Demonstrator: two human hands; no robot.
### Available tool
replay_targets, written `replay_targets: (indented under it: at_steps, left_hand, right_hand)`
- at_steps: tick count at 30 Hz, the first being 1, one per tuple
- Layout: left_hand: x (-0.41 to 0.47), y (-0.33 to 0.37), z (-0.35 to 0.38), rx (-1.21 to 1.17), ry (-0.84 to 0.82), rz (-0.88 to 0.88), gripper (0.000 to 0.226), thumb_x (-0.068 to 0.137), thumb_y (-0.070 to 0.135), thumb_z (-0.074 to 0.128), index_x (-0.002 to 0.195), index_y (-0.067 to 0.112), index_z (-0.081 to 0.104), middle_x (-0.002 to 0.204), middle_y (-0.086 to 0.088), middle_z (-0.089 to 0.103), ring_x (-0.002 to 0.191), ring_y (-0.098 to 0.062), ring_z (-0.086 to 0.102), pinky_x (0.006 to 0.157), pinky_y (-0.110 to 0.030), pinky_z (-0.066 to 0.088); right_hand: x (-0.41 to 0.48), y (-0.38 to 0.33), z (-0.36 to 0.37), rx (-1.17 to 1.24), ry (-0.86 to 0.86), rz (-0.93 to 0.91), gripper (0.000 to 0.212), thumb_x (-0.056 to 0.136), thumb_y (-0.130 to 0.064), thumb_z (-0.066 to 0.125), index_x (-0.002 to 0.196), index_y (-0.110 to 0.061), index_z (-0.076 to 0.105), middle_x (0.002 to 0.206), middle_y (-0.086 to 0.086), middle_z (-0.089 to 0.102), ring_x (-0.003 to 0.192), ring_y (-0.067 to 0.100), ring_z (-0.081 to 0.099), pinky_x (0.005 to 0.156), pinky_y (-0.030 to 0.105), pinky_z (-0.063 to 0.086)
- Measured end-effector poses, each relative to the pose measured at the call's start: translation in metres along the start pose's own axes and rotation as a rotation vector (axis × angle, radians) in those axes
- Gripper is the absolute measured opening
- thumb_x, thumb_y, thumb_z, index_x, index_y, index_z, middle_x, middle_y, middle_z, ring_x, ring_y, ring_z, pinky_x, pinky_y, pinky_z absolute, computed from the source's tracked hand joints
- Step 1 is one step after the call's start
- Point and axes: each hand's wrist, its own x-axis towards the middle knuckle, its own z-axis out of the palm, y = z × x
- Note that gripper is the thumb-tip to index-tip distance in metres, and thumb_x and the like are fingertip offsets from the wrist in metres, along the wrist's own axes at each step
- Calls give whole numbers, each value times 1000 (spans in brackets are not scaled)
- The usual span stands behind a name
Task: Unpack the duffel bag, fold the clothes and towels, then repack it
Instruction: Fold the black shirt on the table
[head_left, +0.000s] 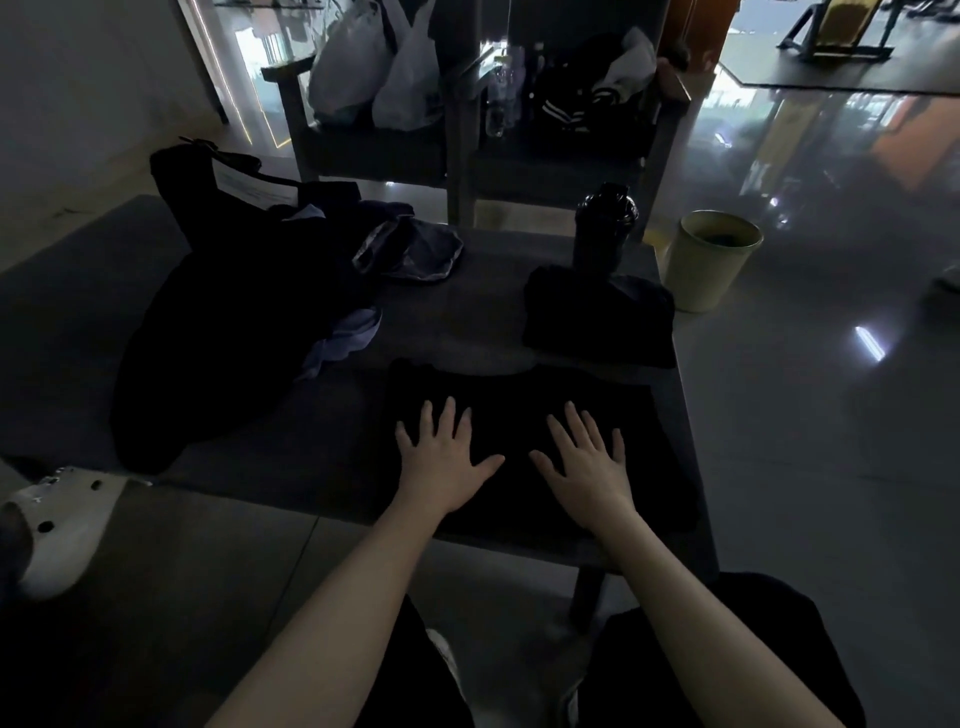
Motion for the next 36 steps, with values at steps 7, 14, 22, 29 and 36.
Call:
replay_targets:
  at_steps: [7,14,22,29,36]
  left_hand:
    - [-6,6,-3,-41,-1,-57,85,89,71,23,153,18,4,160,-7,-7,146,-30,-8,113,-60,4]
    - [-8,9,-5,-45,-33,-85,84,91,69,22,153,17,1,160,-7,-9,146,-31,-9,113,-60,4]
    - [-8,2,-3,-27,-28,-43,83,91,70,23,153,20,2,160,-5,-8,147,-29,-9,114,-58,4]
    - [-7,-2,0,-9,11,-10,83,90,71,23,153,20,4,161,-3,-6,147,-27,-8,114,-57,5]
    - [-4,-7,-4,-27,-64,5,77,92,68,19,153,26,-3,160,2,-14,146,-22,-16,115,-53,-4]
  right_hand:
    - [-39,33,-24,64,222,439,46,98,-41,38,136,-14,43,148,7,37,133,30,33,106,51,25]
    - [-45,50,-48,318,71,560,46,90,-33,55,127,-8,45,120,13,55,107,32,55,79,36,43]
    - [-29,59,-59,867,-72,666,25,79,-20,70,94,-2,61,92,13,66,86,28,65,82,38,54]
    - [-31,50,-66,752,286,579,16,79,-13,59,83,1,61,77,11,62,72,27,61,55,29,41]
    - [-30,-17,-74,269,-96,-120,43,87,-48,58,118,-19,62,118,-7,60,110,16,56,89,35,48]
